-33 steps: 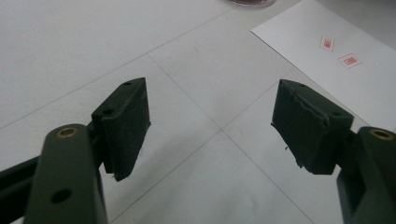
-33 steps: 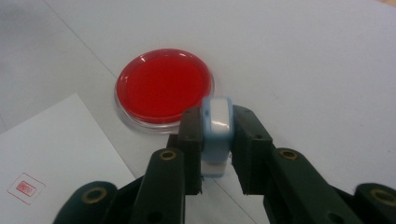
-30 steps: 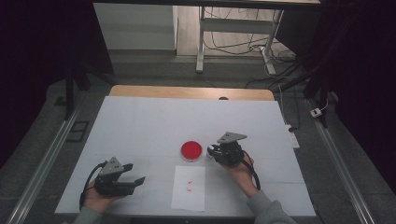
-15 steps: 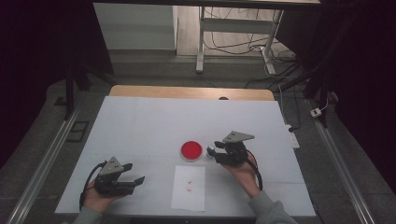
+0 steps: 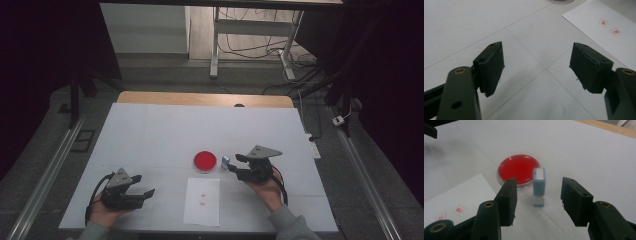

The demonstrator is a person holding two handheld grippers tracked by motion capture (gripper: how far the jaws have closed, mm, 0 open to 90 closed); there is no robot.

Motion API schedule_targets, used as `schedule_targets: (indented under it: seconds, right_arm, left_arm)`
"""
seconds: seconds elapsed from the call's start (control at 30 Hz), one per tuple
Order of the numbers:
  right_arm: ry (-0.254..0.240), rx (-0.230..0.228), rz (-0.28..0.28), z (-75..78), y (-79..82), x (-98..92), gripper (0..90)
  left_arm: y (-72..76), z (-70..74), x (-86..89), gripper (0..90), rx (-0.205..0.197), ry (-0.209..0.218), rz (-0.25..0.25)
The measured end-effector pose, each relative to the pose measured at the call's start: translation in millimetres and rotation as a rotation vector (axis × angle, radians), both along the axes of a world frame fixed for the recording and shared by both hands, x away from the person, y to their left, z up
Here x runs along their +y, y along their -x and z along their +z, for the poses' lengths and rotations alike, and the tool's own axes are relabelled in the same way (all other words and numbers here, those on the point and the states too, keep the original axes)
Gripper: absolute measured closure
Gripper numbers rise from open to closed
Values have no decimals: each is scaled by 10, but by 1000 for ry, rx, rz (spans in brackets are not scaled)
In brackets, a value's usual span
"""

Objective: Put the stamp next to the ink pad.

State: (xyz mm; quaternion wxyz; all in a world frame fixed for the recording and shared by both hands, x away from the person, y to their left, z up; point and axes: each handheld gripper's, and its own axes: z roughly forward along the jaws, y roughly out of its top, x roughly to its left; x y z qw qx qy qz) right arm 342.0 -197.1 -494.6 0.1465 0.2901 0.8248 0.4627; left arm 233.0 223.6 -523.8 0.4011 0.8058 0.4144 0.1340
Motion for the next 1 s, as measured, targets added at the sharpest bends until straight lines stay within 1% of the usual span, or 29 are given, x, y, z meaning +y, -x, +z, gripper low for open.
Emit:
schedule_targets:
  seconds: [0.17,0.27,0.3,0.47,0.6,0.7,0.73,0.9,1.0]
  right_arm:
    - [8,-18,-5,-29,88,-135,452]
    - [26,-36,-5,-46,159,-242,446]
    - [20,-41,-8,-59,184,-281,446]
    - [30,-28,-36,-106,307,-511,443]
    - [33,-39,-62,-122,422,-679,437]
    - [52,-61,-73,-132,504,-804,429]
    - [71,-65,-81,-138,531,-853,427]
    - [73,-61,-98,-174,609,-992,428]
    - [71,-55,-99,-184,610,-1019,427]
  left_arm:
    - [-4,-5,1,275,1,-2,-3]
    - [-3,-8,4,276,0,-1,-5]
    - [-4,-9,5,276,1,-1,-6]
    - [-8,-21,-11,274,3,-6,-15]
    - [-6,-21,-22,272,2,-10,-15]
    - [-7,-25,-25,270,5,-10,-15]
    - [-7,-25,-26,270,6,-11,-15]
    - [-6,-25,-31,270,5,-15,-13]
    - [-9,-28,-33,270,6,-17,-12]
